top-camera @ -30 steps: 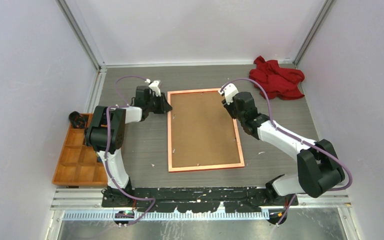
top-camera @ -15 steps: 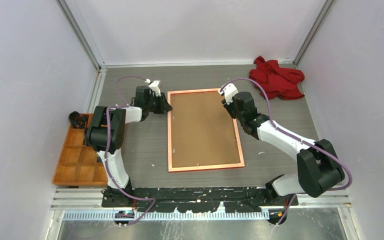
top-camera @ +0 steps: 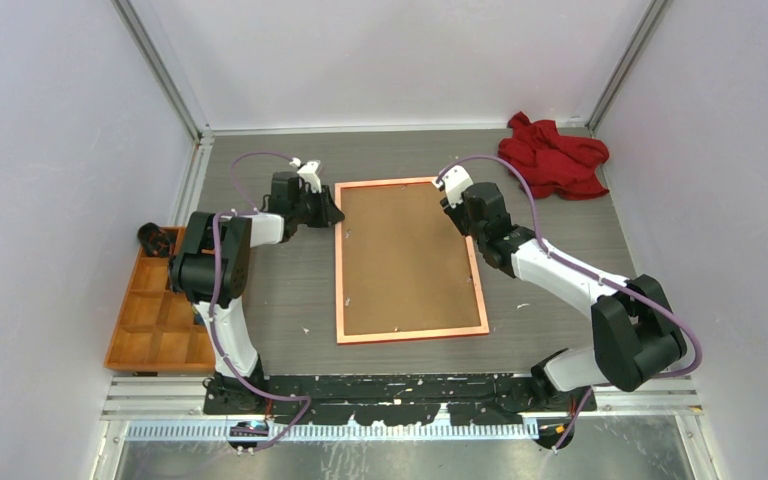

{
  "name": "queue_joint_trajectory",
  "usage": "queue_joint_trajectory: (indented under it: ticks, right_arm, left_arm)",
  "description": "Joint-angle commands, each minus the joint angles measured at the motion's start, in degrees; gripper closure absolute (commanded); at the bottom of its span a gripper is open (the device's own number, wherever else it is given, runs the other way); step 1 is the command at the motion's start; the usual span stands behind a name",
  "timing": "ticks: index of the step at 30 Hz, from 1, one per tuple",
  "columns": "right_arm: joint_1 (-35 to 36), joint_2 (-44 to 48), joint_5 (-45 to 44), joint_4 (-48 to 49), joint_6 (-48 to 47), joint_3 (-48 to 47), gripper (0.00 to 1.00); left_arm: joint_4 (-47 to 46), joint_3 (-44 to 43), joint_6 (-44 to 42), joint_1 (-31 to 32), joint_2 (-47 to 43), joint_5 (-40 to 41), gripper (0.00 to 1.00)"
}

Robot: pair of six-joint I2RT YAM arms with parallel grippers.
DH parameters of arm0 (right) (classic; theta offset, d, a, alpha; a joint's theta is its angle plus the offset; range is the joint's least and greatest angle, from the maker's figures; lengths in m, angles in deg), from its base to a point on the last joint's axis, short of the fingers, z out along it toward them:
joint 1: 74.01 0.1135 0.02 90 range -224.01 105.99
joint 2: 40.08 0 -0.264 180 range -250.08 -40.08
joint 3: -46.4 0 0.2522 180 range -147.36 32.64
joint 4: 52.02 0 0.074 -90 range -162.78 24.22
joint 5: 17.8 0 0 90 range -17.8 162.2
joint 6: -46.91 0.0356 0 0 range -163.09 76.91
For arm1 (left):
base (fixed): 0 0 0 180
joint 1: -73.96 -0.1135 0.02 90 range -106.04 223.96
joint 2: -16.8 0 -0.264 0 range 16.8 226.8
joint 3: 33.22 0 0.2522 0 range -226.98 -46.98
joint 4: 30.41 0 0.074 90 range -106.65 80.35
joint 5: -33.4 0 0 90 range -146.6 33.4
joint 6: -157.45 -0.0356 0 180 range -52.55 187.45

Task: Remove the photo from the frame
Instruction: Release the photo frame item from the photo frame.

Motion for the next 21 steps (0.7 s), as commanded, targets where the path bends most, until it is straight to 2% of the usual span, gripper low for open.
queue_joint_trajectory:
  ticks: [1,21]
  right_arm:
    - [-0.20,-0.46,-2.18,0.85,-0.77,-1.41,0.99]
    - [-0.28,-1.79,-3.00,0.93,-1.05,-1.76,0.99]
  left_arm:
    - [0.96,0.81,-1.72,-0.05,-1.44,-3.48,0.79]
    - [0.96,0.74,-1.71,-0.13,-1.44,-3.43,0.78]
